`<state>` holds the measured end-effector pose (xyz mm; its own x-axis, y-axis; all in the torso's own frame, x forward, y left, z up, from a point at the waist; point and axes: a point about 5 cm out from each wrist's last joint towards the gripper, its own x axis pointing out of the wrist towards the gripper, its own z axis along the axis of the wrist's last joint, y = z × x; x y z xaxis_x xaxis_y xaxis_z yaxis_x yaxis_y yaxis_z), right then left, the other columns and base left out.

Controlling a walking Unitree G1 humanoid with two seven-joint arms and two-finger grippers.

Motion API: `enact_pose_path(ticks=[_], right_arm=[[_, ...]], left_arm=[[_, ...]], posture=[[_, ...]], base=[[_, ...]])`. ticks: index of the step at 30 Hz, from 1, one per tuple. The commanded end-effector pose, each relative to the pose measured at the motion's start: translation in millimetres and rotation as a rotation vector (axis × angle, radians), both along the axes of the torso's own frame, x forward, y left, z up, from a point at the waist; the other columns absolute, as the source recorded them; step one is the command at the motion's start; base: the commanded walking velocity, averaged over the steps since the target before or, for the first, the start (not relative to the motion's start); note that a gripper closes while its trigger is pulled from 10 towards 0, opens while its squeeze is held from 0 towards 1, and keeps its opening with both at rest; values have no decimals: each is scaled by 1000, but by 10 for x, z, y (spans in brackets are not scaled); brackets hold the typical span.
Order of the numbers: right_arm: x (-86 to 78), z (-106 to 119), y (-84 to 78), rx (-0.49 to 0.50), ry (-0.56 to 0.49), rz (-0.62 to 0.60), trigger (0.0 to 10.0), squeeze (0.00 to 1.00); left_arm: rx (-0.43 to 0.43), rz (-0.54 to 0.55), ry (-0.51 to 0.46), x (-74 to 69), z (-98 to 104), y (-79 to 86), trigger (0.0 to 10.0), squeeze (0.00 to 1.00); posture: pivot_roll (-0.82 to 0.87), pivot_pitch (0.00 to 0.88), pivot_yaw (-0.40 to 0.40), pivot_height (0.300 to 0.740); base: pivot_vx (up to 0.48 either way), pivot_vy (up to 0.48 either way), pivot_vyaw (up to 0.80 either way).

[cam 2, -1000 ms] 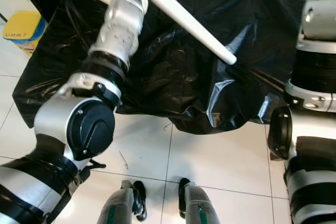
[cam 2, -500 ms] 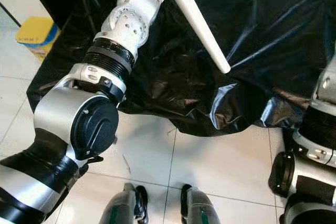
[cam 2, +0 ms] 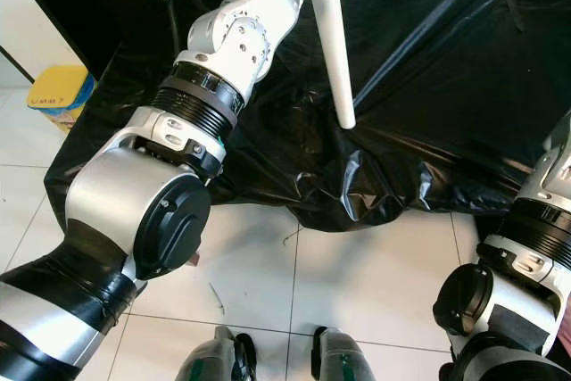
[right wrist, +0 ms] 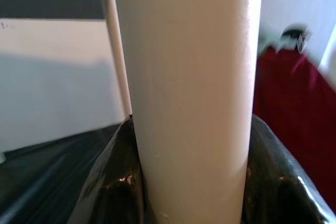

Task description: Building children table

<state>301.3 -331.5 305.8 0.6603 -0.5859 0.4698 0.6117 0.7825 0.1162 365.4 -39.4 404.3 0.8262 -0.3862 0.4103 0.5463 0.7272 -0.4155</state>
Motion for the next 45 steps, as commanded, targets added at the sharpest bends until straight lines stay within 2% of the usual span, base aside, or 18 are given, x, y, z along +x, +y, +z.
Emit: enact_pose_path(ticks=[1, 3, 4, 5, 8, 9, 10, 11, 25, 26, 31, 32, 33, 37, 38, 39, 40, 45], right_arm=[[430, -751, 414, 210, 264, 311, 0, 0], [456, -744, 426, 216, 252, 331, 0, 0], [471, -734, 440, 202, 251, 339, 8078, 0], [477, -725, 455, 193, 245, 342, 10000, 0], [483, -727, 462, 192, 237, 344, 10000, 0], [486, -736, 464, 194, 222, 346, 10000, 1000], [486, -736, 464, 194, 222, 346, 10000, 1000], [479, -746, 459, 201, 202, 348, 10000, 1000], [404, -735, 428, 193, 107, 321, 10000, 1000], [403, -744, 432, 190, 104, 319, 10000, 0], [407, -760, 442, 185, 102, 322, 10000, 0], [411, -764, 449, 187, 99, 325, 10000, 0], [411, -764, 449, 187, 99, 325, 10000, 0], [415, -754, 470, 182, 88, 335, 10000, 0], [417, -747, 481, 180, 82, 337, 10000, 0], [417, -747, 481, 180, 82, 337, 10000, 0], [416, -740, 500, 178, 76, 344, 10000, 0], [408, -734, 553, 170, 66, 359, 10000, 0]], left_arm=[[-235, -542, -410, -557, 557, -236, 0, 0], [-208, -555, -404, -571, 525, -287, 0, 0], [-174, -569, -389, -577, 486, -340, 10000, 0], [-153, -583, -380, -582, 454, -376, 10000, 0], [-133, -587, -371, -582, 425, -398, 10000, 0], [-124, -597, -367, -581, 398, -404, 10000, 0], [-124, -597, -367, -581, 398, -404, 10000, 0], [-115, -599, -361, -566, 373, -399, 10000, 1000], [-39, -615, -361, -539, 246, -377, 10000, 1000], [-9, -619, -373, -547, 206, -386, 10000, 0], [49, -628, -397, -565, 118, -405, 10000, 0], [127, -606, -421, -537, 30, -414, 10000, 0], [127, -606, -421, -537, 30, -414, 10000, 0], [274, -550, -455, -463, -137, -411, 10000, 0], [358, -504, -474, -415, -224, -398, 10000, 0], [358, -504, -474, -415, -224, -398, 10000, 0], [458, -439, -484, -343, -360, -370, 10000, 0], [620, -336, -478, -215, -657, -278, 10000, 0]], posture=[[-49, 185, 99, 740], [-49, 189, 100, 740], [-48, 198, 102, 740], [-47, 201, 103, 740], [-48, 203, 104, 740], [-48, 205, 104, 740], [-48, 205, 104, 740], [-46, 210, 105, 740], [-28, 217, 102, 740], [-26, 217, 101, 740], [-22, 219, 102, 740], [-16, 222, 105, 740], [-16, 222, 105, 740], [-11, 225, 105, 740], [-9, 226, 105, 740], [-9, 226, 105, 740], [-6, 228, 104, 740], [-1, 231, 100, 740]], base=[[0, 0, 0], [0, 0, 0], [0, 0, 0], [0, 0, 0], [0, 0, 0], [0, 0, 0], [0, 0, 0], [0, 0, 0], [0, 0, 0], [0, 0, 0], [0, 0, 0], [0, 0, 0], [0, 0, 0], [0, 0, 0], [0, 0, 0], [0, 0, 0], [0, 0, 0], [0, 0, 0]])
